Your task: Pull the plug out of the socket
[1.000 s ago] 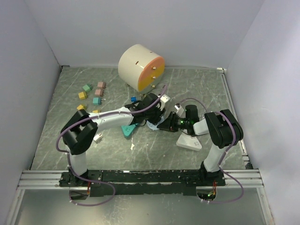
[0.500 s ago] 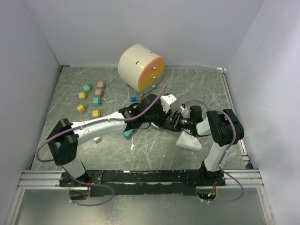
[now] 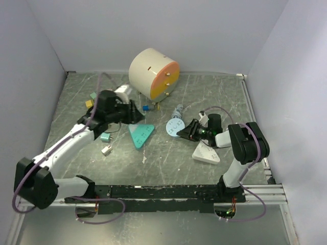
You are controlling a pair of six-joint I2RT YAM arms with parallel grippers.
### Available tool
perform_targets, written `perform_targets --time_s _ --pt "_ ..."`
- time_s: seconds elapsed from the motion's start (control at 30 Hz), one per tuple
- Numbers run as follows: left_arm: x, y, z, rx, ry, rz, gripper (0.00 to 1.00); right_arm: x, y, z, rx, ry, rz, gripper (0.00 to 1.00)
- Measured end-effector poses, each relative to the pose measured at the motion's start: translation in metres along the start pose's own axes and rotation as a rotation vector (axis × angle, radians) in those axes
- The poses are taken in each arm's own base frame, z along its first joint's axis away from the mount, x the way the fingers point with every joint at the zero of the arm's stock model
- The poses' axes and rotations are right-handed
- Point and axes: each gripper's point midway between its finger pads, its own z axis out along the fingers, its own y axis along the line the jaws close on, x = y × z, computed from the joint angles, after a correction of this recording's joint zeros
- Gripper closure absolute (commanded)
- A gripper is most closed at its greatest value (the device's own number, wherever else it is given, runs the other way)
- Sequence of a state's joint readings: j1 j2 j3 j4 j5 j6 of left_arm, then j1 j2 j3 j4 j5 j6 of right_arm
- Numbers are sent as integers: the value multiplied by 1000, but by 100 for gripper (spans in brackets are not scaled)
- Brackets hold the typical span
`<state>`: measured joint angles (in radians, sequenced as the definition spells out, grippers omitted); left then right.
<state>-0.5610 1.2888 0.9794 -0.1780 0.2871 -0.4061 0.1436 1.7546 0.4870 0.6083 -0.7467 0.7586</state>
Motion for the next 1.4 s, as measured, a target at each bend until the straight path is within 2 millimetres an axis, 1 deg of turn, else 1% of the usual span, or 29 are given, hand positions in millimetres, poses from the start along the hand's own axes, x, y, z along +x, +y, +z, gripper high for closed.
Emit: perform_targets --time_s 0.07,0.17,0.23,0.3,0.33,0.43,0.53,0.63,0.73,0.77,0.8,0.87,0.9,0.93,0.97,1.0,1.1,1.2,1.3,1.33,1.4 --pt "1 34 -22 -80 -16 -107 93 -1 0 -1 6 -4 -11 100" --pt "11 87 -51 -215 -15 -275 93 -1 0 -1 6 -3 -16 100" --pt "22 130 -73 -325 -23 -413 93 -1 0 -1 7 -2 -20 100" --pt "39 170 -96 -426 -34 -554 93 -1 0 -2 9 -2 -23 100" --pt "48 184 -106 -461 -35 -615 93 -2 0 -2 11 -6 -28 99" --pt "74 211 -124 -505 -29 -778 93 -3 -1 -2 16 -15 -36 98" --pt "91 228 -130 -511 -12 -894 87 -3 -1 -2 16 -15 -38 97" --pt "105 243 -129 -511 15 -967 82 -3 -1 -2 16 -15 -38 97" --pt "121 256 -127 -511 55 -1030 69 -4 0 -2 17 -17 -40 97" --pt "125 260 -126 -513 62 -1045 60 -4 0 -3 18 -19 -41 97" --pt "128 265 -127 -516 65 -1058 55 -4 -1 -3 20 -21 -41 97" --pt "131 272 -128 -521 63 -1064 49 -4 -1 -3 21 -22 -41 97" --pt "132 275 -129 -524 59 -1061 43 -4 -1 -3 21 -22 -41 96" --pt "132 277 -129 -523 56 -1058 19 -4 -1 -3 21 -23 -42 96" --pt "131 279 -130 -526 50 -1051 5 -4 0 -4 20 -24 -44 96" --pt "130 281 -130 -527 49 -1037 1 -4 0 -4 23 -28 -47 96" --pt "123 287 -130 -529 27 -1013 1 -7 -2 -6 40 -47 -56 96" --pt "120 288 -130 -526 15 -1000 1 -7 -2 -7 45 -51 -58 93" --pt "114 288 -132 -527 -3 -980 2 -7 -2 -7 48 -51 -55 87" --pt "112 288 -133 -527 -10 -973 2 -7 -2 -7 49 -51 -52 81" --pt "105 287 -135 -526 -32 -951 3 -8 -2 -8 57 -53 -49 74"
